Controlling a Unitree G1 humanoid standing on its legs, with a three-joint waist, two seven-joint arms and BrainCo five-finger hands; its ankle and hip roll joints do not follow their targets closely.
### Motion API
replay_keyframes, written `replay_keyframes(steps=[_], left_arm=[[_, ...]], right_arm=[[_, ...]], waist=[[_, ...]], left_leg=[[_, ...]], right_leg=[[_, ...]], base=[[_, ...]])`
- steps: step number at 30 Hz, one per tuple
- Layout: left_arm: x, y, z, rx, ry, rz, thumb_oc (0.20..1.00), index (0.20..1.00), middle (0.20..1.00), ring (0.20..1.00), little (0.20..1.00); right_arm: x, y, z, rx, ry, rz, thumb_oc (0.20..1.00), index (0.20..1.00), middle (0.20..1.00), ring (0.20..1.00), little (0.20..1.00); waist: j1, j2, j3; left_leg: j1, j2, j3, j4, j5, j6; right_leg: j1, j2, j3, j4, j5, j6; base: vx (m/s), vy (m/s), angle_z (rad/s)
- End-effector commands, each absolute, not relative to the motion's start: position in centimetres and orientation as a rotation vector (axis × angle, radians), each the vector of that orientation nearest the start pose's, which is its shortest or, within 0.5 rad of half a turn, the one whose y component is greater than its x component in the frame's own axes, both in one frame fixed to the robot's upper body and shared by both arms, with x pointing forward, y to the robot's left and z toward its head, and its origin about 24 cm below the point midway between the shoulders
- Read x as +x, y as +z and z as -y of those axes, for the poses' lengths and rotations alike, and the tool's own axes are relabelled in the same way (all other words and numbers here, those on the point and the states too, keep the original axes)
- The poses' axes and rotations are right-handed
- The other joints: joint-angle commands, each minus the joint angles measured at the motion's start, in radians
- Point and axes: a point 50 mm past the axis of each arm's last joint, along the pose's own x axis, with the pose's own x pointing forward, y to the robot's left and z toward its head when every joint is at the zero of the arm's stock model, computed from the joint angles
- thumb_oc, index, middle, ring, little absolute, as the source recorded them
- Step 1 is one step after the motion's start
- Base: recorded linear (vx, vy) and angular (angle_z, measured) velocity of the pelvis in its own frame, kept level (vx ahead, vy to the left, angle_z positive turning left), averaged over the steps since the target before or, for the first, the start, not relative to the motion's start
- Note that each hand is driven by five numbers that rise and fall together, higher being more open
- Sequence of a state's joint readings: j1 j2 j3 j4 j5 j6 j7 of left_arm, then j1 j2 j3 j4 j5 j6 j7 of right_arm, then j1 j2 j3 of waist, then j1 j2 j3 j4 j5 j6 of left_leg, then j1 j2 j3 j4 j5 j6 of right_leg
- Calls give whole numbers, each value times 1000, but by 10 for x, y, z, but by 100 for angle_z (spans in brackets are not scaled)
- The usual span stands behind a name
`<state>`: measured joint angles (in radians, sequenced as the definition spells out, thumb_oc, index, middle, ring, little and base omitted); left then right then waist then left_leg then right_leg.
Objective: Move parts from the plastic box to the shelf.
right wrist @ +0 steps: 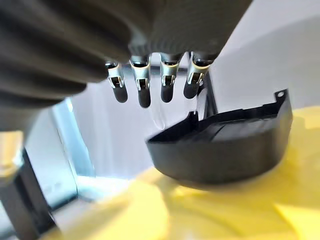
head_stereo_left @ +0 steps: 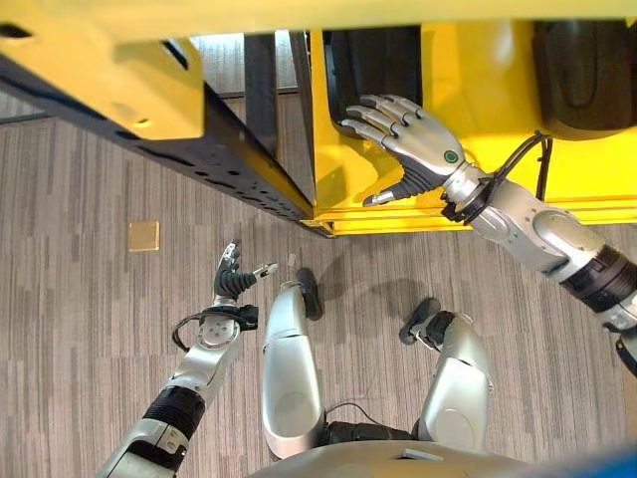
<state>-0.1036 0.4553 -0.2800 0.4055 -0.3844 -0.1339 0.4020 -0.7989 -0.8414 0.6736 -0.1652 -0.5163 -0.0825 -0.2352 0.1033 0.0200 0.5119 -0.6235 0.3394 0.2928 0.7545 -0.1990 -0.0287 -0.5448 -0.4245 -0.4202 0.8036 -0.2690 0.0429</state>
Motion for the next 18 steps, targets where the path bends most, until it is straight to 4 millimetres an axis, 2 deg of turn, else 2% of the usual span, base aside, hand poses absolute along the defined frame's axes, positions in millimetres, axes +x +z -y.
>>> replay_keyframes(steps=[1,3,4,8,9,11,12,14,18], left_arm=[[252,-4,-225,132,308,-202,1000,1000,1000,1000,1000],[252,-4,-225,130,310,-203,1000,1000,1000,1000,1000],[255,-4,-218,115,317,-202,1000,1000,1000,1000,1000],[257,-6,-205,94,316,-202,1000,1000,1000,1000,1000],[256,-7,-200,81,323,-212,1000,1000,1000,1000,1000],[255,-8,-199,71,334,-219,1000,1000,1000,1000,1000],[255,-9,-198,69,336,-220,1000,1000,1000,1000,1000],[254,-10,-196,59,330,-223,1000,1000,1000,1000,1000],[249,-14,-195,17,297,-231,1000,1000,1000,1000,1000]], right_arm=[[303,257,115,-1349,199,1004,1000,1000,1000,1000,1000],[301,258,114,-1343,202,1004,1000,1000,1000,1000,1000],[288,265,106,-1242,198,1063,1000,1000,1000,1000,1000],[272,280,104,-1036,115,1208,1000,1000,1000,1000,1000],[262,285,104,-890,115,1262,1000,1000,1000,1000,1000],[253,286,104,-771,131,1276,1000,1000,1000,1000,1000],[251,285,105,-740,144,1263,1000,1000,1000,1000,1000],[250,276,109,-545,218,1137,1000,1000,1000,1000,1000],[264,236,123,-202,275,789,1000,1000,1000,1000,1000]], waist=[[32,19,8],[30,19,8],[15,19,8],[4,30,8],[-4,35,8],[-12,36,8],[-14,36,8],[-28,33,8],[-54,21,8]], left_leg=[[85,14,38,-71,-5,-27],[85,14,39,-70,-6,-27],[89,17,48,-65,-13,-26],[96,7,59,-68,-16,-22],[102,0,62,-76,-15,-21],[117,-7,67,-90,-12,-22],[121,-9,68,-94,-10,-23],[142,-13,77,-109,-5,-22],[192,-12,92,-143,8,-22]], right_leg=[[-32,-18,69,77,6,101],[-33,-17,70,77,6,101],[-35,-11,78,77,0,96],[-38,-1,90,78,-6,93],[-37,3,95,78,-8,92],[-30,9,100,73,-11,92],[-26,12,102,70,-11,92],[-13,21,109,58,-10,91],[29,38,112,31,-12,83]], base=[[0,3,-11],[-8,26,-4],[-17,80,1],[-13,82,-7],[-10,91,-12],[1,73,-3],[-2,46,-9],[-3,32,-7],[-1,-11,-1]])
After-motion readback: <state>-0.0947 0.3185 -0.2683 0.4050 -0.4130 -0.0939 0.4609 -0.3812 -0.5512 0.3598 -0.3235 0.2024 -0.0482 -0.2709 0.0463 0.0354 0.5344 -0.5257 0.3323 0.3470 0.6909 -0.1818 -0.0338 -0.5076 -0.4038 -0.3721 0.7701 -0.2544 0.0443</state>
